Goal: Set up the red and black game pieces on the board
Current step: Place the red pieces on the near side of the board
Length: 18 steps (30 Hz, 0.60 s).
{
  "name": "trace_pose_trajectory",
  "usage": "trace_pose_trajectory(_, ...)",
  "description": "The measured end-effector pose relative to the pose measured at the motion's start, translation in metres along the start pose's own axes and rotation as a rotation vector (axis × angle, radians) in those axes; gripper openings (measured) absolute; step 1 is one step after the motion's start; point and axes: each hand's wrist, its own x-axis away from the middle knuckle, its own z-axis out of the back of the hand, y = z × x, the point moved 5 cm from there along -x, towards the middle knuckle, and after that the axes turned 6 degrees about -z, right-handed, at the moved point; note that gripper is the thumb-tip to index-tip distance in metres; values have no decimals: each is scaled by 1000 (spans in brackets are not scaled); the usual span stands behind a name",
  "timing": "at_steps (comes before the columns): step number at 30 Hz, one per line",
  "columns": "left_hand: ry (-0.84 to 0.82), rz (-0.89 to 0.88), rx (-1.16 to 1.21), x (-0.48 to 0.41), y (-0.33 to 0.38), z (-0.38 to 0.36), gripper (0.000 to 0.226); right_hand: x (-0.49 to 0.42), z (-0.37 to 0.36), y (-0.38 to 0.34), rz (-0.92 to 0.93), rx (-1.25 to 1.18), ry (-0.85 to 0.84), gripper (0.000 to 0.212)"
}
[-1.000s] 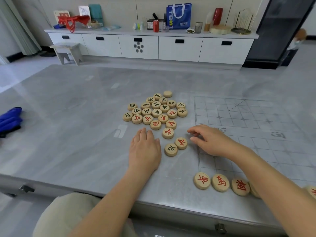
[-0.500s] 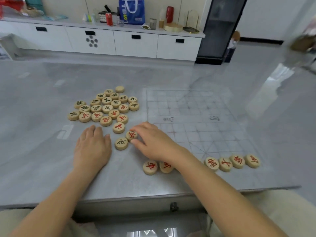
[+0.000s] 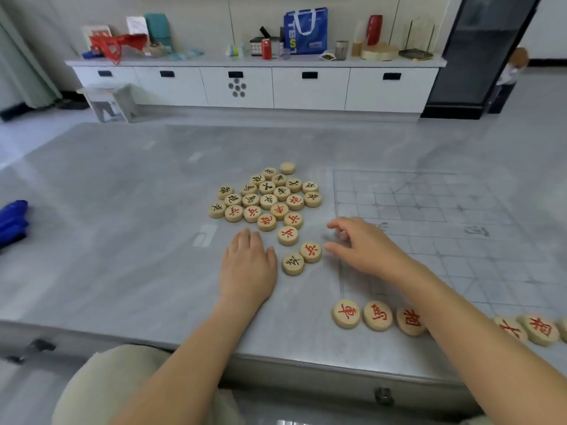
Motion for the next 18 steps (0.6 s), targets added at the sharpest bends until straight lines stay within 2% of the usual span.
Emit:
trace_pose_trajectory(4, 11, -4, -1, 0, -1, -1, 47, -33, -7, -14, -26, -64, 19, 44)
trace_pose_trajectory(9, 25, -4, -1, 1, -1, -2, 48, -78, -7, -45, -25, -65, 149, 35)
trace_pose_trajectory(14, 48, -8, 13, 1, 0, -3, 49, -103, -30, -83, 1, 188, 78, 34)
trace_pose_trajectory(18, 69, -4, 14, 2, 0, -3, 52, -112, -31, -88, -36, 230, 33, 29)
